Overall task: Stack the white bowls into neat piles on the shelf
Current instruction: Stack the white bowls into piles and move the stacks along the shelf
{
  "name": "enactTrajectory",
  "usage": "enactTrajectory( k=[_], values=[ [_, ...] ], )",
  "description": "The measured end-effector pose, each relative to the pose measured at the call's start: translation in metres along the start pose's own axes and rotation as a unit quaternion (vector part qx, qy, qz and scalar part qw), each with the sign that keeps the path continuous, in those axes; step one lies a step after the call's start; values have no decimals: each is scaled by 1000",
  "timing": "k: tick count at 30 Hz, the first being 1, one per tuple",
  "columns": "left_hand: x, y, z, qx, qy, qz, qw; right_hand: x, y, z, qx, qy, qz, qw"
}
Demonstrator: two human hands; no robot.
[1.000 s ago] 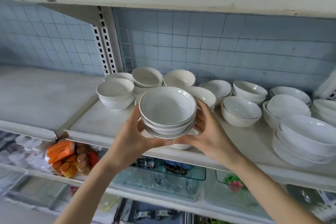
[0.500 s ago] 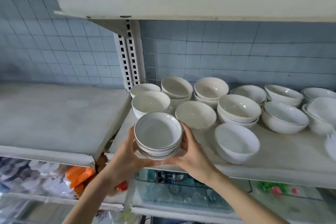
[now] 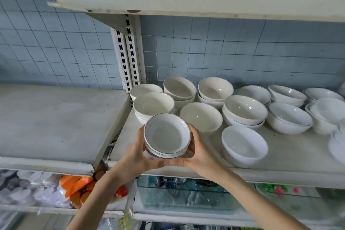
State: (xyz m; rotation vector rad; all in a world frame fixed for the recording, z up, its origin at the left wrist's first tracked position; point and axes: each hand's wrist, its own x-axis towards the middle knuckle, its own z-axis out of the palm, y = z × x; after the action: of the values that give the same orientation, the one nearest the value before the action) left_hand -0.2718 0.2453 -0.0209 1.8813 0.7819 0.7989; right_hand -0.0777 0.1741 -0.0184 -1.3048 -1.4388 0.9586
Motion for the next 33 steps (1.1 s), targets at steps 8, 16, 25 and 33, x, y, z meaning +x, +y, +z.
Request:
enactTrajectory(
  k=[8,16,25,33],
  values=[
    [-3,4,11,-78,53,-28,995,-2,-4,-6,38,-1,7,999],
    [-2,12,23,-74,62,-37,995,-4,-4,-11,14,27,-14,999],
    [-6,12,19,-55,13,-10,998,-4,-13,-26,-66,-37,22,997],
    [-1,17,-11,-53,104,-37,993,-7,-51,-72,-122,15,-11,992]
  ],
)
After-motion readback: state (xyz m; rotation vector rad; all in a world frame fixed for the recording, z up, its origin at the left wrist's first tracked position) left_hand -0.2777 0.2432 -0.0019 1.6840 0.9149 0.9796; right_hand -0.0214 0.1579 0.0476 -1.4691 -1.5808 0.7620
